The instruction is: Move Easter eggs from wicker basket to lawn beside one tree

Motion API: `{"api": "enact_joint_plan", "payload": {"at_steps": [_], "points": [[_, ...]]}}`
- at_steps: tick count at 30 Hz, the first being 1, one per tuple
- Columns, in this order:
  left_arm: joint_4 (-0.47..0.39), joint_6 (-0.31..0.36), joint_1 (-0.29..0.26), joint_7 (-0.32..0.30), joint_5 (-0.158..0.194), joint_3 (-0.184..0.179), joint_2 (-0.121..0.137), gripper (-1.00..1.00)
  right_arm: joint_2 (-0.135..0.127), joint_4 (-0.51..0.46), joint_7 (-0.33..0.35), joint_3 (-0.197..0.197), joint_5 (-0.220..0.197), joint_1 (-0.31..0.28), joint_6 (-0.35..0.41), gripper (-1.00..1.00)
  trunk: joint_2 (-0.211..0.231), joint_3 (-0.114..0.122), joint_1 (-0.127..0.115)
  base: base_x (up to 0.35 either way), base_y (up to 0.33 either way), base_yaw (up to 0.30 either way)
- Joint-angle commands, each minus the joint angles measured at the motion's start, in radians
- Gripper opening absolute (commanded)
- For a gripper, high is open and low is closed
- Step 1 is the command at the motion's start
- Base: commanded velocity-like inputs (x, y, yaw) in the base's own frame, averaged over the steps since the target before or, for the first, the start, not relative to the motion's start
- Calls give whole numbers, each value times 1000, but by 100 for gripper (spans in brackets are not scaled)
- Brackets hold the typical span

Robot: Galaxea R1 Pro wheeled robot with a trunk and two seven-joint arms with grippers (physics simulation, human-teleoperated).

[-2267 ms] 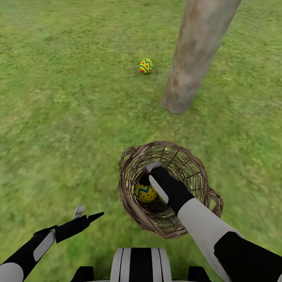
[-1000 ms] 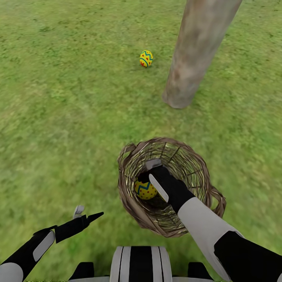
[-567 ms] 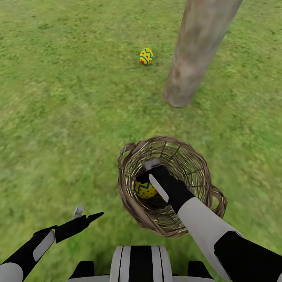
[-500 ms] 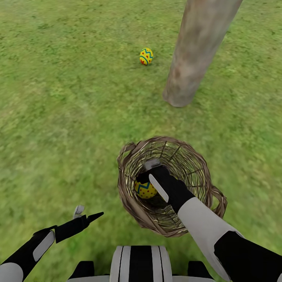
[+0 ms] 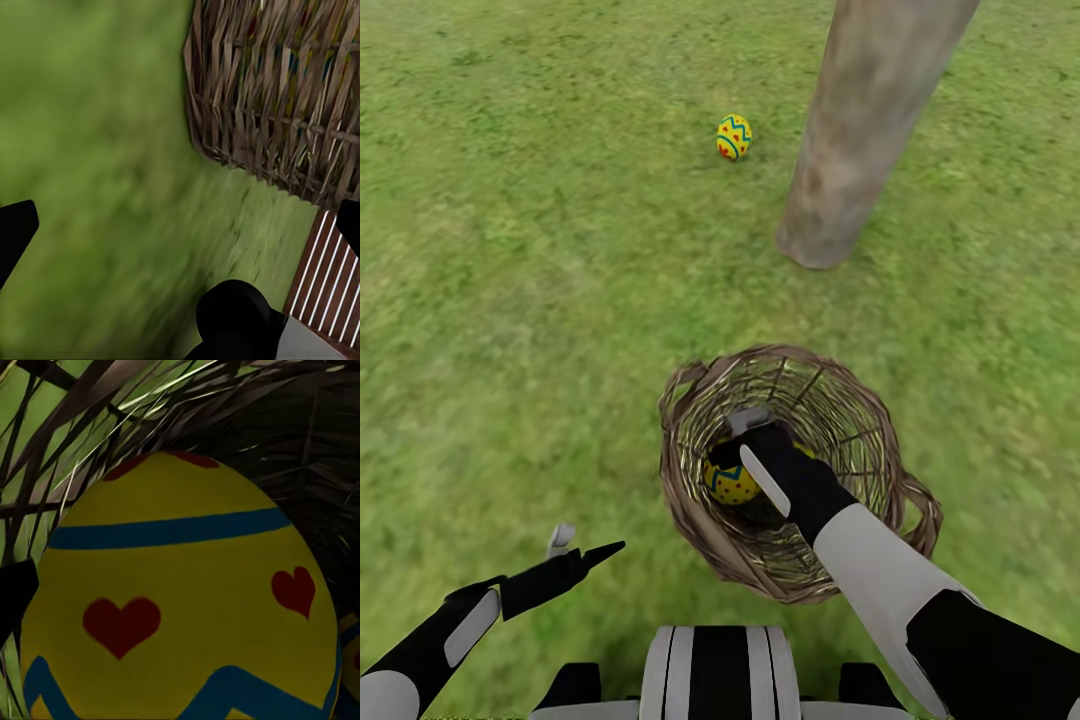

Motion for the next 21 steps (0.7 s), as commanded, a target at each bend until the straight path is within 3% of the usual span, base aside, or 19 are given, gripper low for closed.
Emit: {"api": "enact_joint_plan", "payload": {"at_steps": [1, 21], "points": [[0, 9, -1, 0, 11, -5, 1, 100, 0, 0, -9, 2, -10, -1, 3, 100, 0, -2, 0, 0, 0, 0], [-3, 9, -1, -14, 11, -5, 1, 100, 0, 4, -11, 3, -1, -1, 9, 100, 0, -29, 0, 0, 0, 24]]}}
